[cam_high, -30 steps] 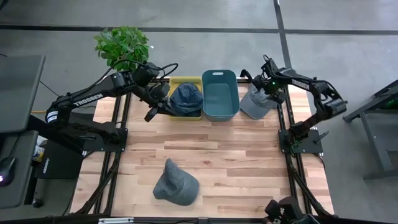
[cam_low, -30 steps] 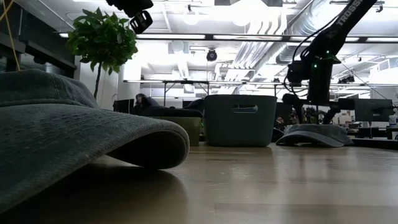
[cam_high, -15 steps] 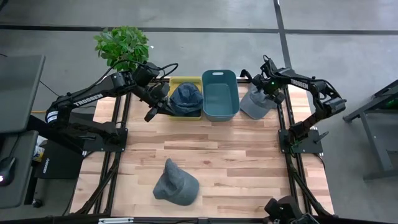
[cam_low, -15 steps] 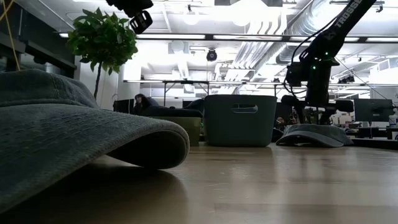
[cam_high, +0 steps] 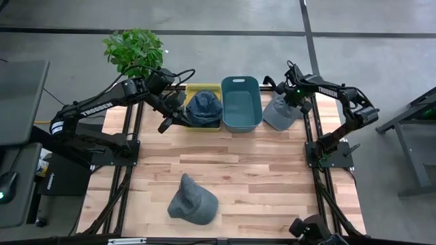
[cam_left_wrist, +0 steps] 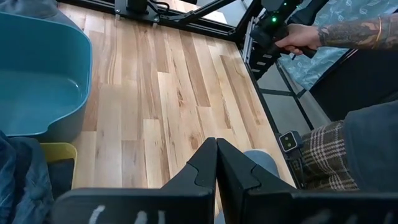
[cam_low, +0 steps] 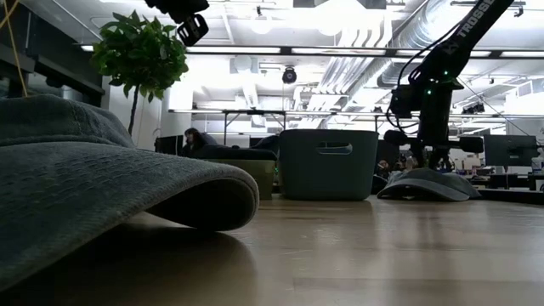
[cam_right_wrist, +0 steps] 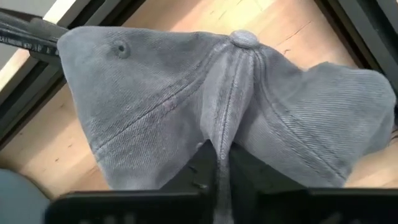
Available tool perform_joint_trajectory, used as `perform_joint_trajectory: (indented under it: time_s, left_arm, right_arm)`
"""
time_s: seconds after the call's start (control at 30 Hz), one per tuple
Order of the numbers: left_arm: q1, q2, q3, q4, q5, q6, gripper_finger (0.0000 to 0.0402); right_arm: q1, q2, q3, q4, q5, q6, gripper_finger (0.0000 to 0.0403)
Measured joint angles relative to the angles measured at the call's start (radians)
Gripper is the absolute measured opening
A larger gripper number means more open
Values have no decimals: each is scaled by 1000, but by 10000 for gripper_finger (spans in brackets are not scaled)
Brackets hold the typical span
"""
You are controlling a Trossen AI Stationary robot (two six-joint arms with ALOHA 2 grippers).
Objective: Pick & Place hat
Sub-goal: Put the top gray cap into the blue green bin
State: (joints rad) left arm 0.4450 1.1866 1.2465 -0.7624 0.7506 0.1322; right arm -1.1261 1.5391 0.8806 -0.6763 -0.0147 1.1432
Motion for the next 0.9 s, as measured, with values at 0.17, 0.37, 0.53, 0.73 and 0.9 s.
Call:
perform_joint_trajectory:
  time_s: [0.17,0.37,0.53,0.73,0.9]
  left_arm:
    - [0,0,0,0,0,1,1]
    - [0,0,0,1,0,2,1]
    - [0,0,0,1,0,2,1]
    - [0,0,0,1,1,2,1]
    - [0,0,0,1,0,2,1]
  right_arm:
    - [9,0,0,-10,3,-37,11]
    - [29,-13,0,-15,21,-83,4]
    - [57,-14,1,-13,24,-111,3]
    - [94,-42,1,-15,41,-132,1]
    - [111,-109,1,-28,77,-148,1]
